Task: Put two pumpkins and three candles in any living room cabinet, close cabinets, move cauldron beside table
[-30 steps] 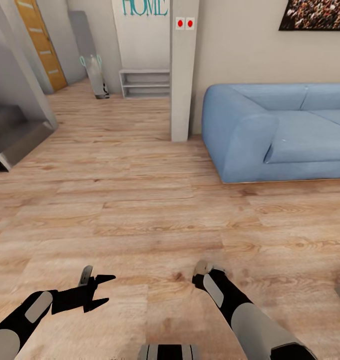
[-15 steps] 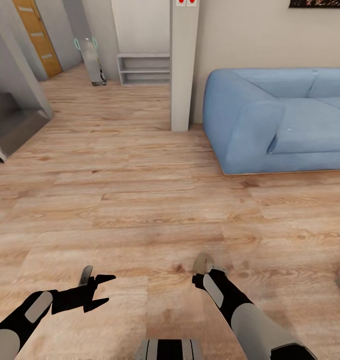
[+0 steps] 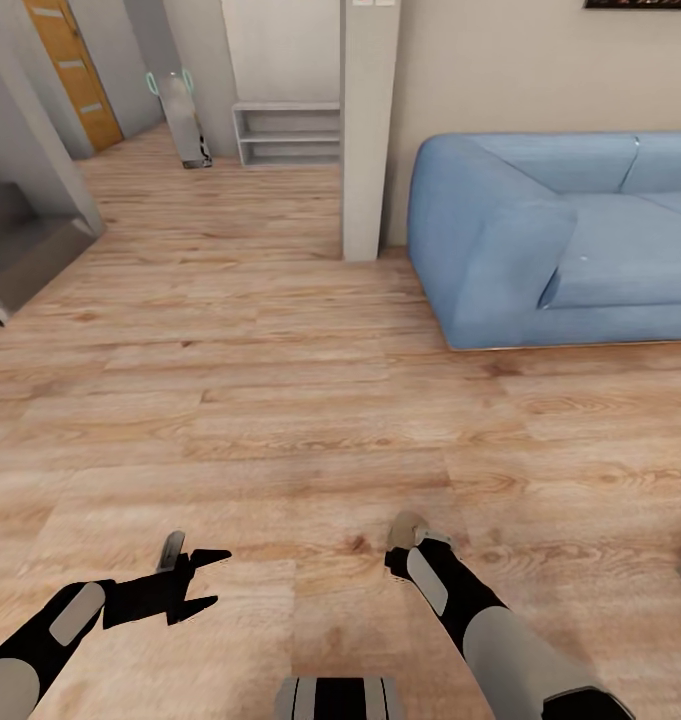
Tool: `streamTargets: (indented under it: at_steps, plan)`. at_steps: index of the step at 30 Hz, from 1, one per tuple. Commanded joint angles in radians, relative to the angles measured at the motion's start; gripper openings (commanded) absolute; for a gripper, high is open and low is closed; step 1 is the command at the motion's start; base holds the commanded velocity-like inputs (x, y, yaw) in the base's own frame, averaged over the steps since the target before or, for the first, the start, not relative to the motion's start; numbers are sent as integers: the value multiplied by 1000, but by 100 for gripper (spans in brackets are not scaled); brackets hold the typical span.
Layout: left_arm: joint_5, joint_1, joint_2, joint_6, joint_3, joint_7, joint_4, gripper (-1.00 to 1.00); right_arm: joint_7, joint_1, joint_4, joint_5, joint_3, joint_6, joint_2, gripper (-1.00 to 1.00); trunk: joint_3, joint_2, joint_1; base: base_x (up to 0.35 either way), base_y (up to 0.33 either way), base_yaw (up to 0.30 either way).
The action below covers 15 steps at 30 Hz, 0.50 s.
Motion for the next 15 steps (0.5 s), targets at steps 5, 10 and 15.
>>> streamTargets:
  at_steps: [5,10,15]
  plan:
    - [0,0,0,0,0,0,0,100,1,0,1,1,-1,0,0,100,0,0,0,297,-19,0]
    - [0,0,0,0,0,0,0,100,1,0,1,0,-1,0,0,100,0,0,0,191,-109,0]
    - [0,0,0,0,0,0,0,100,1,0,1,1,-1,0,0,100,0,0,0,49,-27,0]
